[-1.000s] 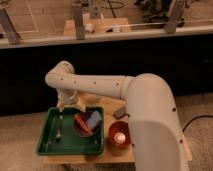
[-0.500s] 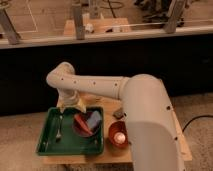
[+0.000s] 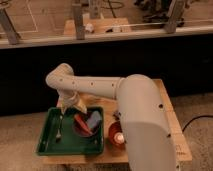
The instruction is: Place pepper in tray
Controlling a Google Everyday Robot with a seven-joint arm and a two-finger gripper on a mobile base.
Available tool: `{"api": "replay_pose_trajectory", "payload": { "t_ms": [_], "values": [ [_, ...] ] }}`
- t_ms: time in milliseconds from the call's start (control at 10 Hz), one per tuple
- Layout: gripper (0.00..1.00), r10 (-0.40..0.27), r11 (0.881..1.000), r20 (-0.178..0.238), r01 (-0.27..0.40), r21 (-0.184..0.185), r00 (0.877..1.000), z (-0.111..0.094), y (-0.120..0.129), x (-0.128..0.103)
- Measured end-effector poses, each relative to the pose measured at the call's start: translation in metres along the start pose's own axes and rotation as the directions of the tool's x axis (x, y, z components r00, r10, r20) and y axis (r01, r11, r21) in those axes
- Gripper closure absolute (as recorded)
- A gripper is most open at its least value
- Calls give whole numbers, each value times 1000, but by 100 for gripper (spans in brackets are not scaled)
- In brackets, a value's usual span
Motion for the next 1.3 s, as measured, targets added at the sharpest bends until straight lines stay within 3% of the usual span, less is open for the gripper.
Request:
{"api": "replay_pose_trajectory", "payload": {
  "t_ms": [600,1300],
  "values": [
    [20,3,1000,37,-3,-9,999,5,3,-3],
    [20,-39,999,61,41,-22,997,7,4,-9]
  ]
}}
